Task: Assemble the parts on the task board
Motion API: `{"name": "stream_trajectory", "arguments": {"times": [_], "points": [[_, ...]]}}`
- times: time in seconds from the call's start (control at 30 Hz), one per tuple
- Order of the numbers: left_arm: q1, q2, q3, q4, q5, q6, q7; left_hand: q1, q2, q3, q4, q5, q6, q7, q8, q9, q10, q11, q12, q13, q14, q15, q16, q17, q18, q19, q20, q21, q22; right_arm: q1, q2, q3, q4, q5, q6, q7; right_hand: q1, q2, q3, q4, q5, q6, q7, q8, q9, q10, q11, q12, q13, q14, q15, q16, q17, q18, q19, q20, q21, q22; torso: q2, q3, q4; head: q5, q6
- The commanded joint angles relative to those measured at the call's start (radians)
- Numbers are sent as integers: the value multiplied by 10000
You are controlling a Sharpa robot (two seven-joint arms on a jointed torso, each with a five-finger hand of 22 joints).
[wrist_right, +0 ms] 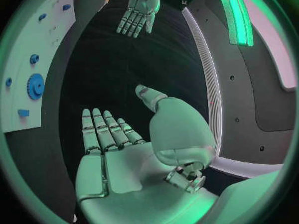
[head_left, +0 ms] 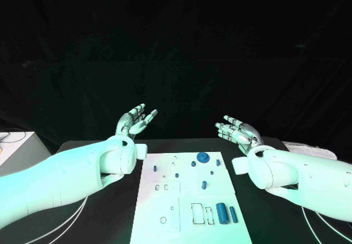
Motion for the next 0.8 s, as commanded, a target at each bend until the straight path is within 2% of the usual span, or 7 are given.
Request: {"name": "stream_trajectory", "arguments": {"times": [0.03, 0.13, 0.33, 0.4, 0.47, 0.6, 0.8], "points": [[41, 55, -5, -76, -105, 925, -2, 619, -60, 81, 187, 115, 198, 887, 97, 44, 204, 72, 52, 31, 219, 105, 74, 33, 227, 184, 131, 66, 32, 156, -55, -113, -74, -376, 1574, -657, 730, -27, 274, -191, 18, 466, 1581, 130, 97, 627, 68, 86, 58, 733, 38, 143, 85, 187, 567, 117, 145, 63, 0, -2, -1, 0, -2], [41, 55, -5, -76, -105, 925, -2, 703, 54, 110, 239, 81, 346, 1062, 134, 75, 455, 253, 80, 53, 578, 303, 156, 96, 97, 490, 175, 188, 92, 274, -95, -229, -120, -416, 1826, -770, 1219, -22, 449, -562, 71, 1431, 1568, 374, 313, 1988, -79, 243, 147, 3625, -246, 879, 508, 502, 2120, 86, 594, 267, 0, -2, -1, 0, -2], [40, -462, -7, 223, -400, 1849, 12, 710, 174, 158, 177, 51, 920, 1303, 323, 209, 1459, 584, 200, 134, 1999, 46, 479, 321, 218, 1743, 145, 614, 284, 401, -85, -244, -823, -4192, 1671, -1075, 1745, -223, 610, -935, -93, 3873, 1294, 1051, 852, 4653, -401, 529, 273, 4746, -642, 1189, 628, 875, 4044, 52, 1276, 473, 116, -57, -21, 21, -368], [42, -584, -6, 344, -389, 2020, -18, 718, 232, 280, 79, 40, 1739, 1366, 624, 403, 3062, 689, 466, 268, 4122, -149, 1068, 671, 507, 3455, 132, 1212, 555, 458, -63, -243, -912, -4978, 1642, -1179, 1976, -483, 668, -1178, -85, 4890, 1089, 1346, 1064, 5092, -567, 539, 260, 5048, -772, 1244, 646, 918, 4357, -20, 1414, 490, 203, -48, -37, 45, -385], [47, -773, -5, 572, -396, 2217, -69, 697, 291, 548, -119, 36, 4463, 1366, 1745, 1042, 6106, 422, 1360, 536, 5959, -553, 1928, 1111, 927, 4473, 82, 1852, 781, 534, -42, -241, -975, -6031, 1601, -1371, 2110, -669, 744, -1325, -58, 5778, 948, 1610, 1204, 5642, -720, 523, 246, 5458, -927, 1334, 671, 926, 4809, -176, 1625, 533, 266, -43, -54, 36, -402], [57, -1061, -2, 969, -431, 2422, -117, 686, 227, 871, -296, 40, 4954, 1162, 2108, 1136, 6883, 172, 1743, 582, 6749, -842, 2629, 1471, 1016, 5073, -79, 2301, 949, 650, -17, -239, -990, -7428, 1649, -1769, 2156, -807, 778, -1394, 30, 6260, 798, 1689, 1199, 6316, -914, 474, 233, 6267, -1220, 1605, 812, 897, 5477, -503, 2101, 724, 443, -30, -83, 27, -364], [80, -1618, 3, 1699, -148, 3170, -40, 662, -48, 1580, -578, 18, 5404, 912, 2451, 1251, 7589, -120, 1914, 545, 7462, -1206, 3595, 2147, 1000, 5763, -465, 3026, 1262, 848, 39, -236, -917, -10190, 2072, -2819, 2222, -903, 123, -1406, 35, 7165, 440, 1764, 1148, 7596, -1437, 352, 244, 8925, -2094, 2863, 1762, 878, 7024, -1539, 4434, 2075, 708, -25, -38, 3, -304]]}}
